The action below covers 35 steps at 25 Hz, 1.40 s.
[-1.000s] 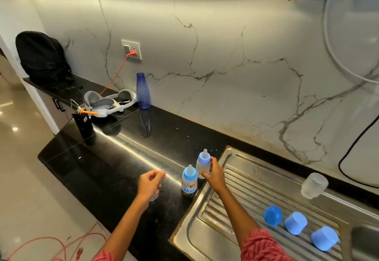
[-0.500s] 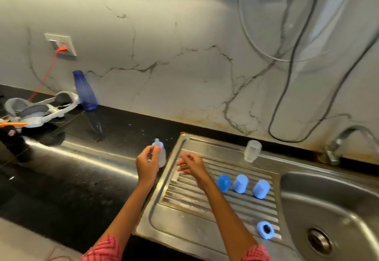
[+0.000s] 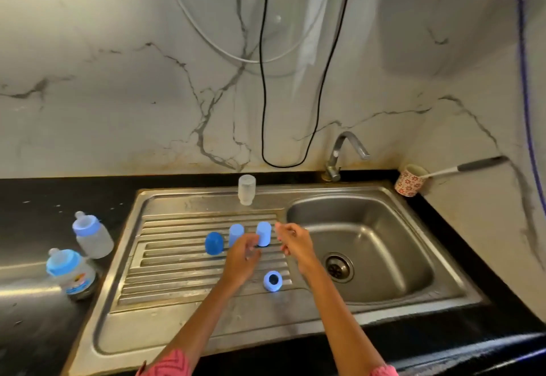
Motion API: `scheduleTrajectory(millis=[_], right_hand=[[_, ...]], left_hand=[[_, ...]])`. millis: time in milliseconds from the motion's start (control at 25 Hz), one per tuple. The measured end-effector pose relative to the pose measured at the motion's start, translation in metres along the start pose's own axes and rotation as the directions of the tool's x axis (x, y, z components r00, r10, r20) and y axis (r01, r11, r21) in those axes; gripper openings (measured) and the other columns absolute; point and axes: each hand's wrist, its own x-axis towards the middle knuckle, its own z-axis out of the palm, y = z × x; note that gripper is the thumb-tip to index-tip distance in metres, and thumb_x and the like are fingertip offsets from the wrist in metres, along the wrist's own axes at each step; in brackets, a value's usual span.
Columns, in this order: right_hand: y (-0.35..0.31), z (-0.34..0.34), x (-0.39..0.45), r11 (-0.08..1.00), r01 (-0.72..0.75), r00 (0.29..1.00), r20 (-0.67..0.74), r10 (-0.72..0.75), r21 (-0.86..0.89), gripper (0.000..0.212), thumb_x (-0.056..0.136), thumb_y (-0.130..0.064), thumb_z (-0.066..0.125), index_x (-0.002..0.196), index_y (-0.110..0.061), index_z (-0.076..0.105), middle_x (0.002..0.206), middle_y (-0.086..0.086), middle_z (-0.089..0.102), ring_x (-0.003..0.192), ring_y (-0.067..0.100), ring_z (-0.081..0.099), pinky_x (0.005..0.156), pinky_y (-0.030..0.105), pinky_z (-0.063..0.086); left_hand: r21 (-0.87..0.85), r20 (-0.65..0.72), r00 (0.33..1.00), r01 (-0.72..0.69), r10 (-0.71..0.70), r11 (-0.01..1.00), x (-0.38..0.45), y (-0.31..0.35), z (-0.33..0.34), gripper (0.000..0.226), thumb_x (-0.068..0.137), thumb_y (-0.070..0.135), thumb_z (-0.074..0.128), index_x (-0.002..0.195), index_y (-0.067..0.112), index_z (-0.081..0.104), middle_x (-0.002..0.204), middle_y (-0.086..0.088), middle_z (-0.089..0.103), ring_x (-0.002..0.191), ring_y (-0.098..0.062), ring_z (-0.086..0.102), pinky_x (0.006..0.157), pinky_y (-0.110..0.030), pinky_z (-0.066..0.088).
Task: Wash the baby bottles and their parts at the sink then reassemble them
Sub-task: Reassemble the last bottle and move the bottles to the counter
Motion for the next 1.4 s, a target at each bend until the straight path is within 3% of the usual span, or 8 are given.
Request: scheduleTrajectory(millis=[120, 360, 600, 680, 760, 880, 1120, 1400], right_hand=[[0.021, -0.039, 0.0, 0.996, -0.02, 0.998, -0.057, 0.025, 0.089, 0.014, 0.091, -0.023, 0.061, 0.085, -0.011, 0.067, 0.068, 0.003, 0.059, 0.056, 0.01, 0.053, 0.062, 0.024, 0.047], [0.014, -0.068, 0.003, 0.985, -0.017, 0.999, 0.031, 0.012, 0.17, 0.023, 0.092, -0.019, 0.06, 0.112, -0.009, 0.056, 0.08, 0.007, 0.059, 0.067, 0.011, 0.06, 0.062, 0.016, 0.049], [-0.057, -0.084, 0.008, 0.801, 0.143, 0.961, 0.113, -0.254, 0.582, 0.013, 0.086, -0.004, 0.06, 0.099, -0.002, 0.059, 0.086, 0.015, 0.062, 0.072, 0.018, 0.062, 0.068, 0.027, 0.056], [-0.07, -0.082, 0.012, 0.624, 0.083, 0.953, 0.121, -0.278, 0.777, 0.025, 0.082, -0.008, 0.059, 0.105, 0.001, 0.059, 0.086, 0.016, 0.064, 0.067, 0.019, 0.064, 0.063, 0.025, 0.056], [-0.058, -0.067, 0.018, 0.771, 0.043, 0.971, 0.154, -0.182, 0.635, 0.023, 0.082, -0.011, 0.065, 0.102, 0.0, 0.062, 0.078, 0.01, 0.066, 0.06, 0.014, 0.061, 0.059, 0.024, 0.054], [-0.023, -0.048, 0.024, 0.988, -0.032, 0.999, 0.041, 0.026, 0.148, 0.016, 0.08, -0.018, 0.074, 0.086, -0.009, 0.063, 0.067, 0.001, 0.063, 0.049, 0.008, 0.056, 0.054, 0.021, 0.05], [-0.048, -0.042, 0.008, 0.992, 0.072, 0.939, 0.329, -0.101, 0.101, 0.008, 0.088, -0.015, 0.066, 0.095, -0.012, 0.068, 0.084, 0.007, 0.068, 0.062, 0.009, 0.063, 0.063, 0.02, 0.053], [-0.06, -0.046, 0.011, 0.955, 0.284, 0.954, 0.119, -0.273, -0.085, 0.019, 0.079, -0.008, 0.074, 0.077, -0.018, 0.058, 0.074, 0.002, 0.064, 0.058, 0.004, 0.061, 0.055, 0.015, 0.049]], left_hand=[[0.386, 0.333, 0.938, -0.045, -0.093, 0.922, -0.007, -0.007, 0.04, 0.058, 0.077, 0.03, 0.066, 0.131, 0.015, 0.051, 0.131, 0.001, 0.05, 0.123, -0.017, 0.045, 0.099, -0.02, 0.033], [0.675, 0.211, 0.976, -0.104, -0.056, 0.731, -0.013, -0.012, 0.075, 0.033, 0.088, 0.015, 0.05, 0.118, 0.027, 0.058, 0.123, 0.01, 0.055, 0.118, -0.012, 0.047, 0.093, -0.02, 0.04], [0.122, 0.031, 0.991, 0.125, -0.13, 0.985, 0.03, 0.02, 0.055, 0.041, 0.094, 0.004, 0.048, 0.06, 0.025, 0.05, 0.051, 0.006, 0.051, 0.055, -0.005, 0.054, 0.065, -0.031, 0.046], [-0.358, 0.004, 0.934, 0.334, -0.356, 0.872, 0.036, 0.036, 0.051, 0.03, 0.097, 0.005, 0.046, 0.07, 0.013, 0.057, 0.064, -0.007, 0.056, 0.064, -0.016, 0.056, 0.057, -0.028, 0.047], [-0.642, 0.119, 0.848, 0.462, -0.516, 0.612, 0.04, 0.045, 0.045, 0.019, 0.099, 0.012, 0.043, 0.091, 0.006, 0.058, 0.088, -0.014, 0.058, 0.086, -0.028, 0.054, 0.067, -0.034, 0.047], [-0.722, 0.143, 0.823, 0.467, -0.55, 0.511, 0.044, 0.054, 0.037, 0.019, 0.098, 0.013, 0.043, 0.09, 0.002, 0.057, 0.086, -0.016, 0.058, 0.075, -0.027, 0.052, 0.072, -0.036, 0.044], [-0.731, 0.062, 0.892, 0.345, -0.447, 0.588, 0.055, 0.068, 0.028, 0.019, 0.097, 0.011, 0.045, 0.104, 0.0, 0.059, 0.087, -0.018, 0.062, 0.081, -0.026, 0.059, 0.066, -0.029, 0.05], [-0.753, 0.071, 0.982, 0.168, -0.175, 0.636, 0.042, 0.081, 0.03, 0.024, 0.098, 0.011, 0.041, 0.117, 0.008, 0.056, 0.111, -0.017, 0.063, 0.106, -0.029, 0.059, 0.078, -0.03, 0.056]])
